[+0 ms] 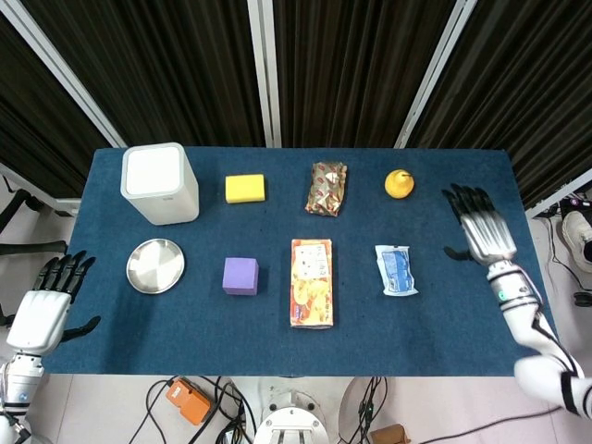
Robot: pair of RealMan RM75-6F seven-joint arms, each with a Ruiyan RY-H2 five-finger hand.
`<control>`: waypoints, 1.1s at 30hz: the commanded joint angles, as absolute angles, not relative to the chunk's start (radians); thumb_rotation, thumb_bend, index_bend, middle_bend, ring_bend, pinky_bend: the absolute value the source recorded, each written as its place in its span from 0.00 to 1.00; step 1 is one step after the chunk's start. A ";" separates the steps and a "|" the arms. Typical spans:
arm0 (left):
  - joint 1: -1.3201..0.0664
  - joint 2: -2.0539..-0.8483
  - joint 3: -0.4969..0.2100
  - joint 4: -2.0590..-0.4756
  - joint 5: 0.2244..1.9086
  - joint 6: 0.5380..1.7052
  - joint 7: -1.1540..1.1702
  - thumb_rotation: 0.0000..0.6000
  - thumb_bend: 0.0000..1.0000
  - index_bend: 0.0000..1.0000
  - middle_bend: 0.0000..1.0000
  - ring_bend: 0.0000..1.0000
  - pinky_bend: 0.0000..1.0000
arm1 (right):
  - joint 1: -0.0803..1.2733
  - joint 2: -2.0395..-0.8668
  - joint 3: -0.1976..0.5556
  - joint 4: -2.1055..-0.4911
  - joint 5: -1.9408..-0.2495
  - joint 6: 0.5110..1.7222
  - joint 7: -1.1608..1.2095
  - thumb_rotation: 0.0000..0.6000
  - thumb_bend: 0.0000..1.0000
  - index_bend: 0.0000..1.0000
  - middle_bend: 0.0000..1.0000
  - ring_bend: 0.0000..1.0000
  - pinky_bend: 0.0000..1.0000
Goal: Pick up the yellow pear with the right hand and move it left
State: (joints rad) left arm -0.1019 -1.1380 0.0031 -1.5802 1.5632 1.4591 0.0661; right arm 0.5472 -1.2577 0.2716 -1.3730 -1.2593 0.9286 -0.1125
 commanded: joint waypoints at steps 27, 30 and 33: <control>-0.115 -1.125 -0.012 -1.596 1.494 1.413 0.070 1.00 0.12 0.00 0.00 0.00 0.04 | 1.069 -1.869 0.341 -0.307 -1.024 0.334 -0.054 1.00 0.36 0.12 0.15 0.05 0.04; -0.117 -1.125 -0.010 -1.595 1.494 1.409 0.068 1.00 0.12 0.00 0.00 0.00 0.04 | 1.084 -1.892 0.338 -0.266 -1.035 0.317 -0.044 1.00 0.37 0.24 0.21 0.13 0.12; -0.118 -1.125 -0.009 -1.595 1.496 1.408 0.068 1.00 0.12 0.00 0.00 0.00 0.04 | 1.100 -1.914 0.335 -0.221 -1.044 0.306 -0.049 1.00 0.38 0.27 0.24 0.16 0.21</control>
